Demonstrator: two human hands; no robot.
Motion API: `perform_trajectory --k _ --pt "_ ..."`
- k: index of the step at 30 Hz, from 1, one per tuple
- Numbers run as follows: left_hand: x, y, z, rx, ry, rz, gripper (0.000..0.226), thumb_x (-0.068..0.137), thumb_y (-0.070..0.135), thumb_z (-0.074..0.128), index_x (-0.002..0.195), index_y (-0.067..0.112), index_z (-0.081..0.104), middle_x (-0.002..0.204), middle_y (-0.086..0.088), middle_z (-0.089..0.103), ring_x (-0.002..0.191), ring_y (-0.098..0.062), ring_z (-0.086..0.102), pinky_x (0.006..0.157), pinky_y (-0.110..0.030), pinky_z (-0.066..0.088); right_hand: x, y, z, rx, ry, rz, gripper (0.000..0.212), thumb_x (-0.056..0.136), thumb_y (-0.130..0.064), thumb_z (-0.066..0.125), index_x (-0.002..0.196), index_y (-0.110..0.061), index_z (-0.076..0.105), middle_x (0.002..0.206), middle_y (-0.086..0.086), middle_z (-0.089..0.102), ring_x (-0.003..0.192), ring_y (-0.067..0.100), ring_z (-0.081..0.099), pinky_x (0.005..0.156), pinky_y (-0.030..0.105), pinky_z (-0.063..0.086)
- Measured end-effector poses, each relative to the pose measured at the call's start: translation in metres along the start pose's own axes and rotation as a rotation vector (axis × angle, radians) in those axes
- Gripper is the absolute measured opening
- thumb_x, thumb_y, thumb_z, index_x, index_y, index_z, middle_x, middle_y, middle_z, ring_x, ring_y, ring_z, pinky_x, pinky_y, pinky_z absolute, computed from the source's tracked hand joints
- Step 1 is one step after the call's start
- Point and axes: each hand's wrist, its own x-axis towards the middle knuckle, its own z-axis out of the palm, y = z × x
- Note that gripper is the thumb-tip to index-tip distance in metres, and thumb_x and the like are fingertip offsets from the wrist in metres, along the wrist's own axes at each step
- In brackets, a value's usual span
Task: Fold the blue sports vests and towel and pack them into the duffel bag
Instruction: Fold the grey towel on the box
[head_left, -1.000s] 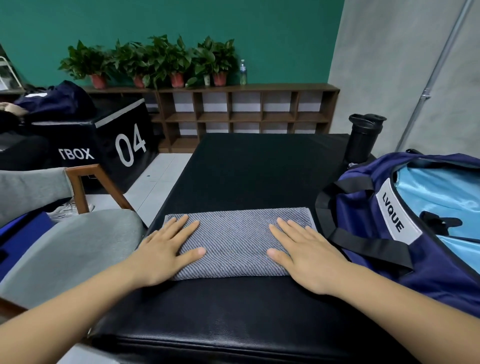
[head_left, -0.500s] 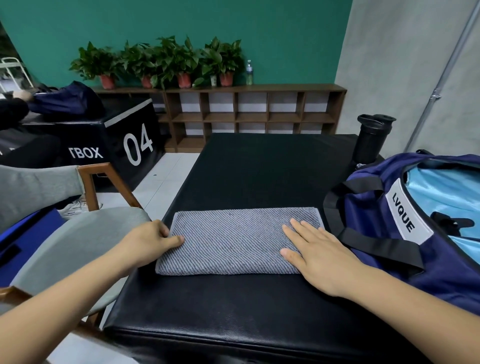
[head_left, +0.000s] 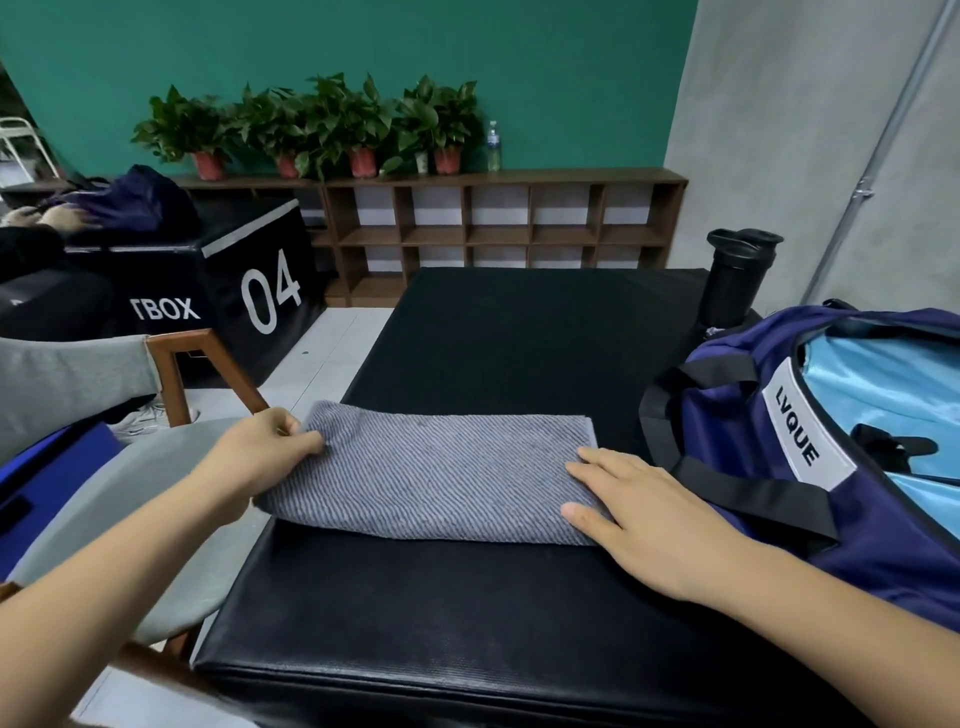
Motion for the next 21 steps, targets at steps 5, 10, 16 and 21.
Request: perform_trajectory --k 5,10,16,21 --pt "-0.012 0.027 -0.013 -0.259 -0.153 0.027 0.021 0.091 0.026 0.079 0.097 0.013 0.064 0.106 -0.018 0.075 0.095 -0.031 0.071 0.073 -0.038 0.049 -0.011 0.003 -0.001 0.018 0.017 0.003 0.065 0.109 -0.061 0.034 0.167 -0.031 0.029 0.173 -0.017 0.023 0.158 0.001 0.016 0.126 0.024 0.015" --pt "-0.035 0.079 -0.003 -0.517 -0.316 0.11 0.016 0.094 0.012 0.074 0.096 0.014 0.059 0.095 -0.014 0.073 0.079 -0.023 0.074 0.067 -0.033 0.057 -0.016 0.008 -0.001 0.02 -0.008 0.003 0.065 0.11 -0.059 0.034 0.168 -0.03 0.026 0.174 -0.016 0.02 0.159 0.002 0.014 0.129 0.027 0.015" --pt "-0.046 0.126 0.049 -0.572 -0.417 0.196 0.024 0.089 0.006 0.08 0.09 0.019 0.059 0.092 -0.007 0.072 0.084 -0.021 0.065 0.069 -0.032 0.049 -0.015 0.01 0.0 0.01 -0.033 -0.002 0.066 0.111 -0.057 0.033 0.169 -0.028 0.023 0.176 -0.014 0.016 0.16 0.005 0.013 0.13 0.029 0.015" --pt "-0.056 0.145 0.106 -0.476 -0.428 0.253 0.032 0.086 0.004 0.084 0.101 0.013 0.057 0.086 -0.008 0.067 0.067 -0.013 0.065 0.05 -0.023 0.05 -0.013 0.01 0.002 -0.001 -0.044 -0.015 0.066 0.112 -0.056 0.032 0.169 -0.025 0.022 0.176 -0.011 0.014 0.161 0.007 0.012 0.131 0.031 0.014"
